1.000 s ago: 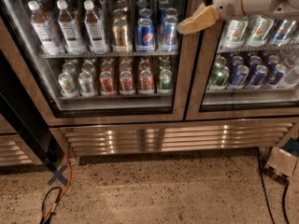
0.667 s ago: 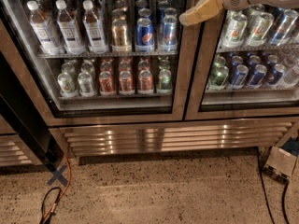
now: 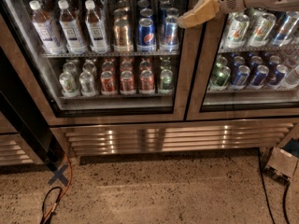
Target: Open left fridge door
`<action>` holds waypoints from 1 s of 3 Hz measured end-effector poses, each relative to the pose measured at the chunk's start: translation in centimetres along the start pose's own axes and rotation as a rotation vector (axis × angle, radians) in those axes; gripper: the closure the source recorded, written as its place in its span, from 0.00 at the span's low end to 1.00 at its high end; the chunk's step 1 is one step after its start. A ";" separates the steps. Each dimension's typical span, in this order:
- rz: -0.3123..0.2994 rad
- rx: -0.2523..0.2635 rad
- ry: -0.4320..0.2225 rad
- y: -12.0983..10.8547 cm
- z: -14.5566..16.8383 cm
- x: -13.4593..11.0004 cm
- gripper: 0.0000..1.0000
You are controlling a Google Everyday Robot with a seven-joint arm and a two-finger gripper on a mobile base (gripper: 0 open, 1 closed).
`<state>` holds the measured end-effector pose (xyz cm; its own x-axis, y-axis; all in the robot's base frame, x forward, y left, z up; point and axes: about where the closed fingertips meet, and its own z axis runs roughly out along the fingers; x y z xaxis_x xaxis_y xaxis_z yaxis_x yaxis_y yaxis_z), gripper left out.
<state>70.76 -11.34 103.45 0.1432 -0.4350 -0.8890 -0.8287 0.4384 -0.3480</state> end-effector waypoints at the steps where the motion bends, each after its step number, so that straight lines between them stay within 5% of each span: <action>1: 0.000 0.000 0.000 0.1 0.0 0.0 0.00; 3: 0.000 0.000 0.000 0.1 0.0 0.0 0.42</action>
Offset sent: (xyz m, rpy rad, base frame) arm -0.0005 0.0003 0.0000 0.0000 0.0000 0.0000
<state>70.72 -11.30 103.44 0.1432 -0.4350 -0.8890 -0.8287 0.4383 -0.3480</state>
